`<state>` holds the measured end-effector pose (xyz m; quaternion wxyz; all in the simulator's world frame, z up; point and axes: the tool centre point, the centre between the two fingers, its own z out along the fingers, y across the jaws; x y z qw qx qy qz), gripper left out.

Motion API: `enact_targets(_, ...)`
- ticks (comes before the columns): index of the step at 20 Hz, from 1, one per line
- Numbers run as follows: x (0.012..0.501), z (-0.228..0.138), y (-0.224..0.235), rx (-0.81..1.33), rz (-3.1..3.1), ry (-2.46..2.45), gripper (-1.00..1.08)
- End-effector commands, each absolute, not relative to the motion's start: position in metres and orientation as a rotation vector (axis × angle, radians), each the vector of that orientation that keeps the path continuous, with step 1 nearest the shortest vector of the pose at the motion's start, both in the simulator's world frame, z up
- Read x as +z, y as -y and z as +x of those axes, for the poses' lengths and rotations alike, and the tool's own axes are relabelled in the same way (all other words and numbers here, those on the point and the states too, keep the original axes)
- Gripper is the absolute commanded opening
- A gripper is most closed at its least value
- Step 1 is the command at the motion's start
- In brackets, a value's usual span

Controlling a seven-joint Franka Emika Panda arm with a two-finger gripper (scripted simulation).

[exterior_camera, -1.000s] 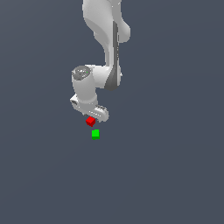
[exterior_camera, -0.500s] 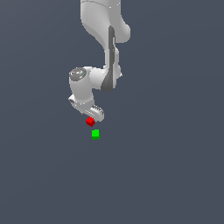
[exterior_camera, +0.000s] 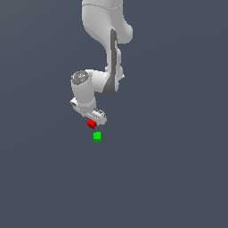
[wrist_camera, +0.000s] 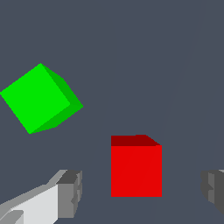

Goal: Stack the red cube on top of the green cube.

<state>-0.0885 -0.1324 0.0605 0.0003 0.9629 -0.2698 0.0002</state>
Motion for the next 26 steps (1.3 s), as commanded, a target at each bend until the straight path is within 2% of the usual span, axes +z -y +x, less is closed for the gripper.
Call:
enact_targets(1, 0.051, -0.089, 0.132, -0.001, 3.025, 0.847, 1.00)
enact_targets(12, 0.020, -0.088, 0.132, 0.000, 3.026, 0.845, 1.00)
enact_targets(13, 0.020, -0.088, 0.132, 0.000, 3.026, 0.845, -1.00)
enact_targets(26, 0.023, -0.089, 0.131, 0.000, 3.026, 0.845, -1.00)
